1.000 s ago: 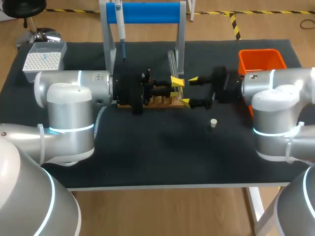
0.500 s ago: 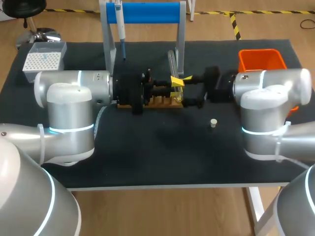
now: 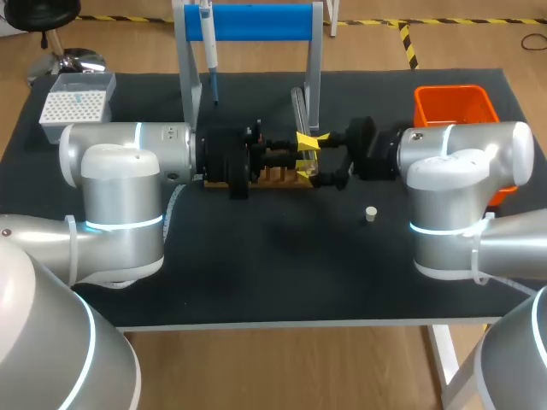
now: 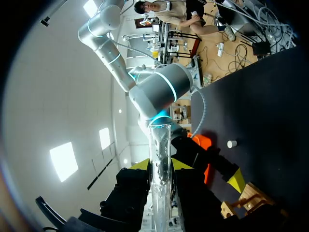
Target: Invert the test tube, pick up the pipette, mount the tip to pipette, aspirate from beaker and dispense into the tube, eject the tip, return the pipette, and cap with the stopper.
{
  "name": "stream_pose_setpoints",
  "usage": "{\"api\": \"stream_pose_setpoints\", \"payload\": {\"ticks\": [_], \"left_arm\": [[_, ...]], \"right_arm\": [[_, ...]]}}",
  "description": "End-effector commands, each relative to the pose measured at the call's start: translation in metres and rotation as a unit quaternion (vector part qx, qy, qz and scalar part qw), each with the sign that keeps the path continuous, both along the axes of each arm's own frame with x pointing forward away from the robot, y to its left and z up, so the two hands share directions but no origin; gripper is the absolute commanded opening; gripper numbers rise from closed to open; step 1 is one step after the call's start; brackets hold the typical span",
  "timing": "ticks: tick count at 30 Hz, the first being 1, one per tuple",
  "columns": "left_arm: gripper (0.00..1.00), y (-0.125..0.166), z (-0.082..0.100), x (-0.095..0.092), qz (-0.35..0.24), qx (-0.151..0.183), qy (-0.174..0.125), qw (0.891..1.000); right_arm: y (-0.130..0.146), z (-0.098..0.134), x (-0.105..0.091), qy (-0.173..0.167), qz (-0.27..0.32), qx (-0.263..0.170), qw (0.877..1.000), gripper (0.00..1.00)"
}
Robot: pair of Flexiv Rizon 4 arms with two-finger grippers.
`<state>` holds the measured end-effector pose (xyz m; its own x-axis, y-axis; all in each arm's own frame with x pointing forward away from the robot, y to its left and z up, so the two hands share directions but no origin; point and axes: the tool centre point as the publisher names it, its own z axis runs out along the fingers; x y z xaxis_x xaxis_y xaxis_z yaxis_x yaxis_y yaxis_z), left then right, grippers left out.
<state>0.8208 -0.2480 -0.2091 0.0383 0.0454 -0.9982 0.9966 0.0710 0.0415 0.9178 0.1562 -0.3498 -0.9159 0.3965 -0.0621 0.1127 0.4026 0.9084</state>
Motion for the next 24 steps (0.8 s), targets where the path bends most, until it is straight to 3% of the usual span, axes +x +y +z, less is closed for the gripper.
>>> {"api": "stream_pose_setpoints", "payload": {"ticks": [1,9,14,15,16,18,22,24], "left_arm": [[0.00,-0.001,0.000,0.000,0.001,0.001,-0.001,1.000],[0.00,-0.001,0.000,0.000,0.001,0.001,-0.001,1.000],[0.00,0.013,-0.008,0.031,-0.042,-0.044,0.124,0.990],[0.00,0.018,-0.006,0.040,-0.050,-0.056,0.171,0.982],[0.00,0.021,-0.004,0.044,-0.038,-0.060,0.185,0.980],[0.00,0.027,0.002,0.054,-0.037,-0.063,0.249,0.966],[0.00,0.028,0.014,0.065,-0.026,-0.057,0.322,0.945],[0.00,0.029,0.018,0.071,-0.023,-0.063,0.377,0.924]], "right_arm": [[0.000,0.000,0.000,0.000,0.000,0.000,1.000,1.00],[0.000,0.000,0.000,0.000,0.000,0.000,1.000,1.00],[0.000,0.000,0.000,0.000,0.000,0.000,1.000,1.00],[0.000,0.000,0.000,0.000,0.000,0.000,1.000,1.00],[0.000,0.000,0.000,0.000,0.000,0.000,1.000,1.00],[0.000,0.000,0.000,0.000,0.000,0.000,1.000,1.00],[0.000,0.000,0.000,0.000,0.000,0.000,1.000,1.00],[0.000,0.000,0.000,0.000,0.000,0.000,1.000,1.00]]}}
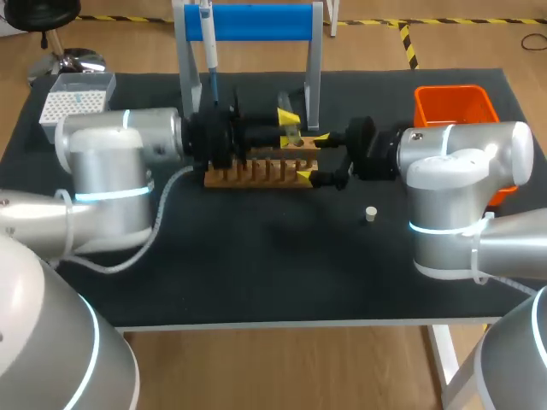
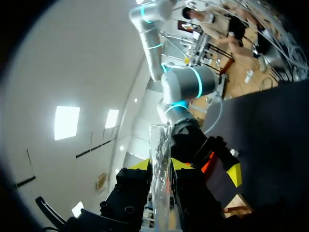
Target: Invert the test tube, pick up the pipette, mount the tip to pipette, aspirate from beaker and dispense into the tube, eject the tip, return the pipette, and cap with the stopper.
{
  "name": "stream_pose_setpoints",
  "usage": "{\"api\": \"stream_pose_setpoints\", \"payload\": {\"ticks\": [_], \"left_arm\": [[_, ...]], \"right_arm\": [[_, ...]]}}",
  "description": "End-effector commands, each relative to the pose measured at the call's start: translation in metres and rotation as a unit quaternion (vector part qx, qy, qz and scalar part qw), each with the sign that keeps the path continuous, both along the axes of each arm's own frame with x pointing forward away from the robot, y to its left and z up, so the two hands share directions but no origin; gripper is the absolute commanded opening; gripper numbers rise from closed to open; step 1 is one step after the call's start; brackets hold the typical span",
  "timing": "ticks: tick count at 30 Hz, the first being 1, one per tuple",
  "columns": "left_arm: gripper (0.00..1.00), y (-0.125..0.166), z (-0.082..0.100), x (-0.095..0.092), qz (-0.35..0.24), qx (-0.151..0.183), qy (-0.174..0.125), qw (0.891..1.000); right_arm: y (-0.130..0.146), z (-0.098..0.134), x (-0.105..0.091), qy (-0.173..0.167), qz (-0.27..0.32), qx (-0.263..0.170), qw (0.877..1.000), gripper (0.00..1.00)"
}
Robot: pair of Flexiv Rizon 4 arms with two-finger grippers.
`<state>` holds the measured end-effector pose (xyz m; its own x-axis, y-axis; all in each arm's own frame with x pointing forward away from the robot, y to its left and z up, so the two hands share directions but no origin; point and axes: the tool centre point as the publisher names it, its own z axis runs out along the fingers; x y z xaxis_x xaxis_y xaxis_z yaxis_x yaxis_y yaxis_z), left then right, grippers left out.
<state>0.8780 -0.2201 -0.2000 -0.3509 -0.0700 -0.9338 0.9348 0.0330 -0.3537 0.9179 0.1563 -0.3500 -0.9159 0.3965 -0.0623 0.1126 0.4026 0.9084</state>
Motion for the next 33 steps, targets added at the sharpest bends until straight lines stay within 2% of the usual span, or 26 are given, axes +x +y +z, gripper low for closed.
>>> {"api": "stream_pose_setpoints", "payload": {"ticks": [1,3,6,7,10,11,12,13,33], "left_arm": [[0.00,0.002,0.010,0.016,-0.023,-0.023,0.219,0.975],[0.00,0.003,0.011,0.020,-0.021,-0.029,0.271,0.962],[0.00,0.006,0.013,0.021,-0.016,-0.038,0.331,0.943],[0.00,0.007,0.015,0.018,-0.012,-0.044,0.363,0.931],[0.00,0.012,0.020,0.014,-0.007,-0.055,0.416,0.908],[0.00,0.013,0.024,0.012,-0.002,-0.052,0.421,0.906],[0.00,0.014,0.031,0.009,0.001,-0.063,0.408,0.911],[0.00,0.014,0.040,0.007,-0.015,-0.093,0.379,0.921],[0.00,0.014,0.040,0.007,-0.015,-0.093,0.379,0.921]], "right_arm": [[0.000,0.000,0.000,0.000,0.000,0.000,1.000,1.00],[0.000,0.000,0.000,0.000,0.000,0.000,1.000,1.00],[0.000,0.000,0.000,0.000,0.000,0.000,1.000,1.00],[0.000,0.000,0.000,0.000,0.000,0.000,1.000,1.00],[0.000,0.000,0.000,0.000,0.000,0.000,1.000,1.00],[0.000,0.000,0.000,0.000,0.000,0.000,1.000,1.00],[0.000,0.000,0.000,0.000,0.000,0.000,1.000,1.00],[0.000,0.000,0.000,0.000,0.000,0.000,1.000,1.00],[0.000,0.000,0.000,0.000,0.000,0.000,1.000,1.00]]}}
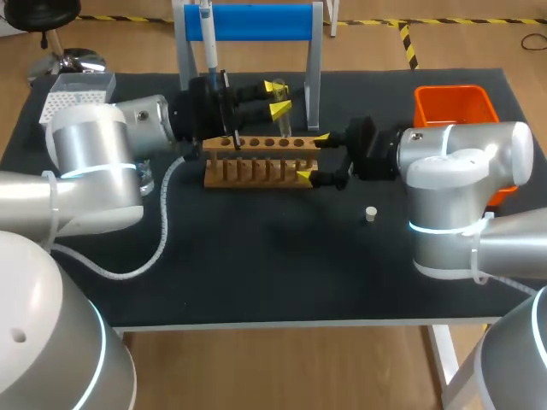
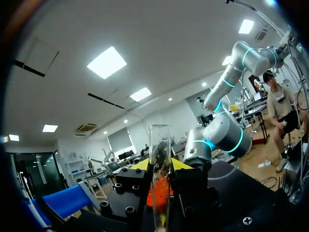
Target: Invert the test tube, pick up the pipette, mount the tip to pipette, aspirate from beaker and dispense into the tube, eject the tip, return the pipette, and cap with the stopper.
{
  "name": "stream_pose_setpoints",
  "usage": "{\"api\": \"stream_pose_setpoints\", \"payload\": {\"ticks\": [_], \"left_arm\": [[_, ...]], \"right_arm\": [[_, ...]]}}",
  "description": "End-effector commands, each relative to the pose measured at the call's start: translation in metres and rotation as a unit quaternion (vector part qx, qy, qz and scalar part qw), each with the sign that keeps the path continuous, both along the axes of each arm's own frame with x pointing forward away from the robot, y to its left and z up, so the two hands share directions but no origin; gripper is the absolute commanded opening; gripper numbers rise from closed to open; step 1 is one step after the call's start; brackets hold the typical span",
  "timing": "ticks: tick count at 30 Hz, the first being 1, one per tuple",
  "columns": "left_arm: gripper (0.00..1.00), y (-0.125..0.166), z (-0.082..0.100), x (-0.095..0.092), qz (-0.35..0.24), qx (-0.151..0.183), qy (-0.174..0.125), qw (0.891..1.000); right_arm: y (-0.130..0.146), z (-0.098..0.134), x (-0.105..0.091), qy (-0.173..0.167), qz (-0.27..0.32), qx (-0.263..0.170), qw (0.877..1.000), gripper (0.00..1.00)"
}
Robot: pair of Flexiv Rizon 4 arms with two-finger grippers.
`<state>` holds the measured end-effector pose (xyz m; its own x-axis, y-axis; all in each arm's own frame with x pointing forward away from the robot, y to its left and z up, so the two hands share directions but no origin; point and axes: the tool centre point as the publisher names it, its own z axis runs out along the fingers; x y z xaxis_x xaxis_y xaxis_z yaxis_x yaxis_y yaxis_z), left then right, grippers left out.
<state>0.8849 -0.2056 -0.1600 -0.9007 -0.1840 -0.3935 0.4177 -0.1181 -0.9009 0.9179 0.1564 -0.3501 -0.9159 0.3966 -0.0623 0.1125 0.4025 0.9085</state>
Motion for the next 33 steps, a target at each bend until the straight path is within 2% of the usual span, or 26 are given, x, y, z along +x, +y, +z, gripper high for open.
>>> {"api": "stream_pose_setpoints", "payload": {"ticks": [1,2,3,5,10,15,22,33], "left_arm": [[0.00,0.000,0.000,0.000,0.000,0.001,0.000,1.000],[0.00,0.003,0.003,0.005,-0.002,0.015,0.016,1.000],[0.00,0.006,0.006,0.008,-0.002,0.024,0.016,1.000],[0.00,0.011,0.010,0.015,-0.008,0.028,0.041,0.999],[0.00,0.015,0.012,0.026,-0.015,0.053,0.074,0.996],[0.00,0.016,0.011,0.033,-0.007,0.076,0.093,0.993],[0.00,0.016,0.006,0.039,0.005,0.085,0.117,0.989],[0.00,0.009,-0.004,0.050,0.007,0.067,0.137,0.988]], "right_arm": [[0.000,0.000,0.000,0.000,0.000,0.000,1.000,1.00],[0.000,0.000,0.000,0.000,0.000,0.000,1.000,1.00],[0.000,0.000,0.000,0.000,0.000,0.000,1.000,1.00],[0.000,0.000,0.000,0.000,0.000,0.000,1.000,1.00],[0.000,0.000,0.000,0.000,0.000,0.000,1.000,1.00],[0.000,0.000,0.000,0.000,0.000,0.000,1.000,1.00],[0.000,0.000,0.000,0.000,0.000,0.000,1.000,1.00],[0.000,0.000,0.000,0.000,0.000,0.000,1.000,1.00]]}}
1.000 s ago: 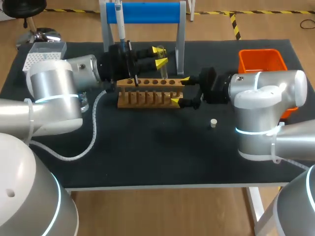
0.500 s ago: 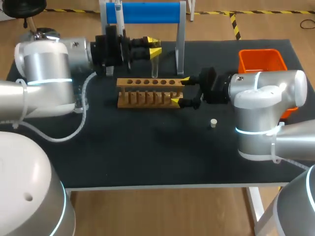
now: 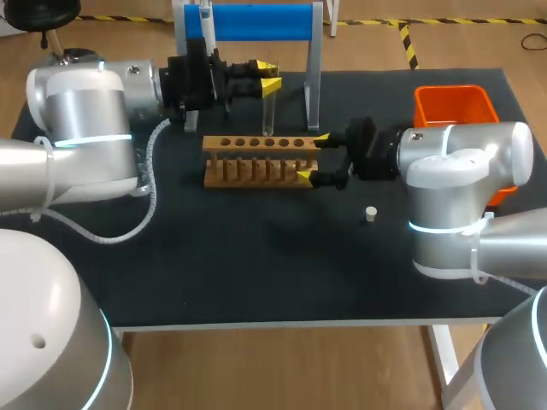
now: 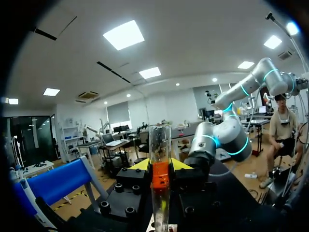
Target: Invert the test tube, pick up the pipette, mount the tip to pipette, aspirate from beaker and dispense into the tube, eject the tip, return the pipette, and cap with the stopper.
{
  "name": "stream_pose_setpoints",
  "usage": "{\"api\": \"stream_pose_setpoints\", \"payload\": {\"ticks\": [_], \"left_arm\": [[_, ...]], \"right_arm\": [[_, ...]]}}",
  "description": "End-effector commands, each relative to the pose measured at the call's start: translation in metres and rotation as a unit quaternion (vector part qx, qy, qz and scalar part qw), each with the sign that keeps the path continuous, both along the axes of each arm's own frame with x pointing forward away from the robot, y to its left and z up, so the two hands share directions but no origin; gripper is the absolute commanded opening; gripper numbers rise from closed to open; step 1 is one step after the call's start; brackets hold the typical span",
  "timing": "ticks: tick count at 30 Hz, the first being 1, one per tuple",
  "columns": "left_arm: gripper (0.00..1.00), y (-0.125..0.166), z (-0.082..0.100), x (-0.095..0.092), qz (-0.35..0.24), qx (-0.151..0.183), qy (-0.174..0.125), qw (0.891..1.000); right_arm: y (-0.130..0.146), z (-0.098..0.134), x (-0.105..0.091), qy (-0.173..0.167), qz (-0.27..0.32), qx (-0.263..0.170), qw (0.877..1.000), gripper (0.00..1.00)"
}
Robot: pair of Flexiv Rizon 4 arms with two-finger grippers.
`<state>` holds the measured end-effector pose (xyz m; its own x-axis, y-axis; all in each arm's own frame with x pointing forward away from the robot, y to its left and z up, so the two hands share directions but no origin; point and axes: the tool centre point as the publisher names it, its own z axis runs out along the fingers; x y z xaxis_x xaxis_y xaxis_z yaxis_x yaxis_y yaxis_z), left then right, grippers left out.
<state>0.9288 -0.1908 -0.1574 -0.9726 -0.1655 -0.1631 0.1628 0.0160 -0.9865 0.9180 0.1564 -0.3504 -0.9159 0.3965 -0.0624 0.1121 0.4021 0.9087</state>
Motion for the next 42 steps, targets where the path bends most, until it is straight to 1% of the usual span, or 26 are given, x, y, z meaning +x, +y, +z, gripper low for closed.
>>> {"api": "stream_pose_setpoints", "payload": {"ticks": [1,8,24,36,42], "left_arm": [[0.00,-0.007,-0.007,0.008,-0.004,-0.003,0.005,1.000],[0.00,-0.011,-0.012,0.013,-0.007,-0.008,0.010,1.000],[0.00,-0.007,-0.025,0.023,-0.008,-0.001,0.021,1.000],[0.00,-0.005,-0.029,0.030,-0.009,-0.001,0.019,1.000],[0.00,-0.004,-0.034,0.034,-0.009,-0.001,0.018,1.000]], "right_arm": [[0.000,0.000,0.000,0.000,0.000,-0.001,1.000,1.00],[0.000,0.000,0.000,0.000,0.000,-0.001,1.000,1.00],[0.000,0.000,0.000,0.000,0.000,-0.001,1.000,1.00],[0.000,0.000,0.000,0.000,0.000,-0.001,1.000,1.00],[0.000,0.000,0.000,0.000,0.000,-0.001,1.000,1.00]]}}
